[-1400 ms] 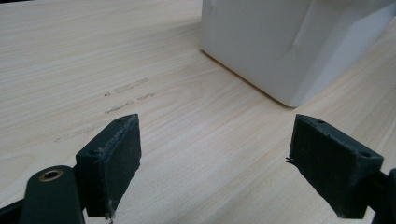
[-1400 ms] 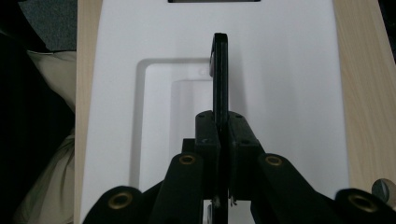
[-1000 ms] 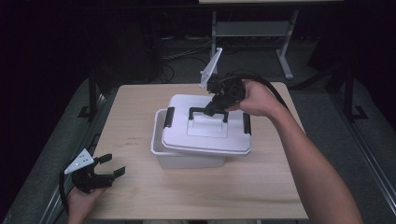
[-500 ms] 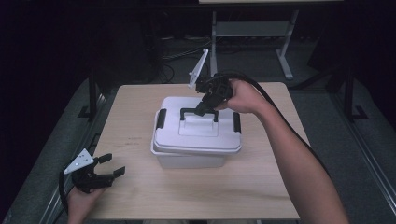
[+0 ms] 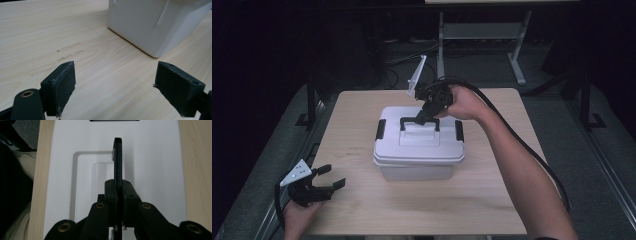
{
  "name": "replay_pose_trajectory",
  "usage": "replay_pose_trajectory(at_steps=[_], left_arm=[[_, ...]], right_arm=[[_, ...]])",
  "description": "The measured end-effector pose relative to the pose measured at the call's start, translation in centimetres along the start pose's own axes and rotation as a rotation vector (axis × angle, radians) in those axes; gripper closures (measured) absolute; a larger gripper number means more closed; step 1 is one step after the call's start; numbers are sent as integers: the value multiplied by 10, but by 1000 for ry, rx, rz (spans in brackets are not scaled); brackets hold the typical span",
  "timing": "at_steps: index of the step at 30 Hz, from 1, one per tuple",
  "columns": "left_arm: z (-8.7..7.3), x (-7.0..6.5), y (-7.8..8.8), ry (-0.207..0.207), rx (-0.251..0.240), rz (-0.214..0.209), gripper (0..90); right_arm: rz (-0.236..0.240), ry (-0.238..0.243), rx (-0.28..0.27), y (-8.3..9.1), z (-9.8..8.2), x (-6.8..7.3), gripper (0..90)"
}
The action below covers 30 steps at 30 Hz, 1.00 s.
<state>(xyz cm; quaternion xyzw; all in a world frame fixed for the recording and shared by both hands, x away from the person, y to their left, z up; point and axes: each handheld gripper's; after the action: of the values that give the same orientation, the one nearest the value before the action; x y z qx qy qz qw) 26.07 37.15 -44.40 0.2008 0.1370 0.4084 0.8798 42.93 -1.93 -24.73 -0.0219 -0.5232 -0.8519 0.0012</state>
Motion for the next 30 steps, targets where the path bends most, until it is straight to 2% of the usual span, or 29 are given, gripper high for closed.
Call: replay_pose_trajectory(at_steps=[15,21,30], left_arm=[[-1,3,4,6,-6,9,160],[-1,3,5,10,-9,11,160],[-1,3,4,8,-9,8,160]], right_arm=[[34,5,27,-20,6,-12,845],[42,6,38,-24,6,-14,844],[52,6,28,-26,3,-15,843]])
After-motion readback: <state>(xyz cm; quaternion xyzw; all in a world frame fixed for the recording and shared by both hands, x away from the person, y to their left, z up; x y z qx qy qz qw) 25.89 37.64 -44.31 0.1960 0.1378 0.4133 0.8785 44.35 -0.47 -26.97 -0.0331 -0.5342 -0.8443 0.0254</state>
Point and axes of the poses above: each handheld gripper's, and its own axes: y roughly backward along the jaws, z roughly out of its top, x roughly to its left, and after that the axes turned 1 degree about z, right-handed
